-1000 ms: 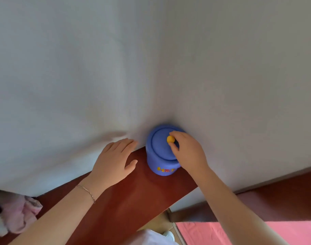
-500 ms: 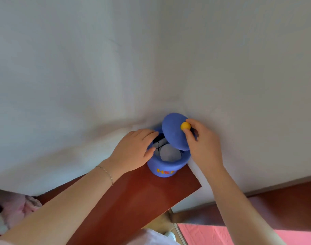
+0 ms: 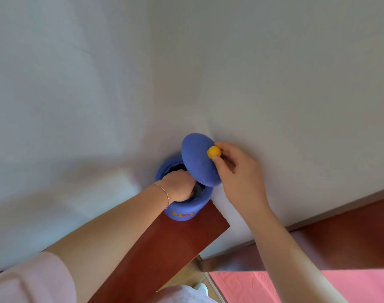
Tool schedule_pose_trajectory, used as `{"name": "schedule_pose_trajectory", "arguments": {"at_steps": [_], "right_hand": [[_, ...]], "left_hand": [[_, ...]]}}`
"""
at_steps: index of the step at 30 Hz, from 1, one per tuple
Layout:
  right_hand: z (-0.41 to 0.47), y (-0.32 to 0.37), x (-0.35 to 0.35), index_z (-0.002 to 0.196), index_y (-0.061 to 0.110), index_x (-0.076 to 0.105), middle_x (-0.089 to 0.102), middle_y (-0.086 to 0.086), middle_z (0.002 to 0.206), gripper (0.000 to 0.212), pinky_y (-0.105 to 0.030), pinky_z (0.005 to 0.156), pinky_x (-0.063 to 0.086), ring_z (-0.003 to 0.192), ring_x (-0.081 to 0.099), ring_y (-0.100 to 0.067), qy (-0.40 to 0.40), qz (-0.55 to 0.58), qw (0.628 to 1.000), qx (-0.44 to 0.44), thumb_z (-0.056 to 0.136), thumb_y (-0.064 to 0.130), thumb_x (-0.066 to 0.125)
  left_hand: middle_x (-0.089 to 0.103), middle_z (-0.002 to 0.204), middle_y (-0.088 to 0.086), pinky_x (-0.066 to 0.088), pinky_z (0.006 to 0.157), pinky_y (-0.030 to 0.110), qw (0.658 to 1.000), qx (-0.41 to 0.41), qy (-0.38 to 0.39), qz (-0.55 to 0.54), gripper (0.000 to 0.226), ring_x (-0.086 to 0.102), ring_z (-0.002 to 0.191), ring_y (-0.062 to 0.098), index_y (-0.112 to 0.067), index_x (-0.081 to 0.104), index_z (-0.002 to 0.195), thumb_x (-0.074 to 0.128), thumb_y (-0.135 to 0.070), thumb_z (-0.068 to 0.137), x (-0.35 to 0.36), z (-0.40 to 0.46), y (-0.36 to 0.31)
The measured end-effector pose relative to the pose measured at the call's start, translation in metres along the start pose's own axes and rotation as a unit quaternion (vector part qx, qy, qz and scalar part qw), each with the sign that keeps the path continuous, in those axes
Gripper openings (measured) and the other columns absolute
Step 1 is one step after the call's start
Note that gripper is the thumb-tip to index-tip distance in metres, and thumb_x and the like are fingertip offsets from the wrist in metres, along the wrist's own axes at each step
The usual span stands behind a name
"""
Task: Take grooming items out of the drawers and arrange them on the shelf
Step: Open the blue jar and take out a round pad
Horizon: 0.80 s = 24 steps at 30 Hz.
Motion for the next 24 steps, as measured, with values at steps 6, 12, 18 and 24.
{"name": "schedule_pose_trajectory", "arguments": {"at_steps": [6,12,18,24], "right_hand": [[-0.004,-0.005,-0.001,0.113,0.021,0.064,0.070,0.008,0.105,0.024,-0.025,0.086,0.049,0.096,0.063,-0.003,0.000,-0.005,1.000,0.007,0.090,0.027,0.059],[-0.005,-0.006,-0.003,0.112,0.022,0.064,0.066,0.016,0.099,0.023,-0.019,0.085,0.048,0.095,0.061,0.002,-0.004,0.004,1.000,0.016,0.090,0.027,0.059],[-0.003,-0.003,-0.001,0.111,0.024,0.064,0.065,0.018,0.095,0.023,-0.018,0.082,0.048,0.092,0.061,0.003,-0.011,0.005,1.000,0.015,0.090,0.029,0.058],[-0.003,0.002,0.006,0.112,0.023,0.064,0.068,0.013,0.100,0.023,-0.022,0.083,0.048,0.093,0.061,0.001,-0.002,0.011,1.000,0.003,0.091,0.029,0.057]], "left_hand": [[0.042,0.057,0.003,0.027,0.060,0.025,0.994,-0.031,-0.005,-0.109,0.041,0.036,0.057,0.014,-0.015,0.042,0.053,0.041,-0.009,0.094,-0.001,0.005,-0.001],[0.031,0.050,0.000,0.023,0.053,0.026,0.992,-0.002,-0.037,-0.118,0.047,0.027,0.051,0.013,-0.016,0.028,0.049,0.042,-0.003,0.092,-0.011,-0.002,-0.006],[0.044,0.058,0.006,0.027,0.051,0.026,0.989,0.010,-0.094,-0.114,0.040,0.038,0.067,0.031,-0.015,0.034,0.054,0.046,-0.011,0.092,-0.025,-0.018,-0.008],[0.060,0.075,0.010,0.030,0.055,0.024,0.960,0.039,-0.220,-0.167,0.024,0.048,0.068,0.018,-0.004,0.063,0.079,0.051,-0.019,0.092,-0.037,-0.041,0.013]]}}
Point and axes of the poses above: each hand's wrist, its own z-axis towards the middle knuckle, its own x-axis out of the palm, y = z × x, the point moved 2 cm from there along z, towards the middle knuckle
